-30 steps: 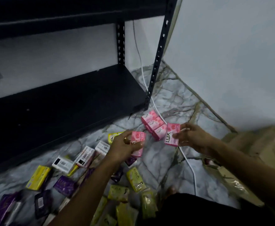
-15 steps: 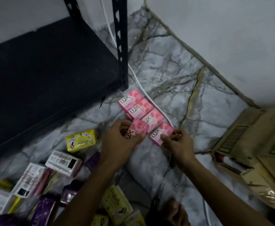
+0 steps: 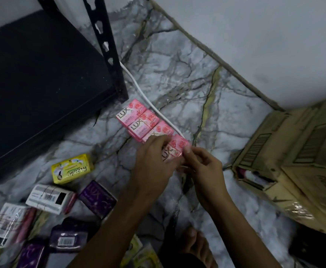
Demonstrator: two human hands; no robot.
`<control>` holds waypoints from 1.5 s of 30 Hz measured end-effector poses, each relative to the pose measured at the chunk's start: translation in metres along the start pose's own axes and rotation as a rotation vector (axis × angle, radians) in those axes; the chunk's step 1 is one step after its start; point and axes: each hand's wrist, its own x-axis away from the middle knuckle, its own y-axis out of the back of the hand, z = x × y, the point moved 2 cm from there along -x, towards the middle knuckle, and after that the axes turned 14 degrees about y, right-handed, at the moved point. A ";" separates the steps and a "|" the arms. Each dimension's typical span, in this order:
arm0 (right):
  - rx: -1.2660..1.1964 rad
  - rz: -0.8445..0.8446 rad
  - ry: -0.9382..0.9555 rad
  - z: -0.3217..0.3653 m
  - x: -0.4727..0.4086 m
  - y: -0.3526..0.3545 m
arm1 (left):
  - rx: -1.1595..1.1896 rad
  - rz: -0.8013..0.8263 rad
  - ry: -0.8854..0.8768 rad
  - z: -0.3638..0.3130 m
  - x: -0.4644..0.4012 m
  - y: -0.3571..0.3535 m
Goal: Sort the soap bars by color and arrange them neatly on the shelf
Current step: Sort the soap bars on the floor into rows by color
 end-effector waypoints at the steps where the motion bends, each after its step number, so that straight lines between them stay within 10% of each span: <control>1: -0.007 -0.047 0.002 -0.001 -0.002 0.003 | -0.025 0.048 -0.012 0.001 -0.001 -0.002; 13: 0.270 -0.185 0.015 -0.039 -0.040 -0.008 | -0.490 -0.073 -0.029 0.036 -0.081 0.052; 29: 0.725 -0.080 0.180 0.001 -0.016 -0.009 | -0.365 -0.068 -0.007 0.041 -0.016 0.107; 45: 1.110 1.186 0.277 0.239 0.181 -0.178 | -0.074 -0.319 0.226 0.065 0.242 0.302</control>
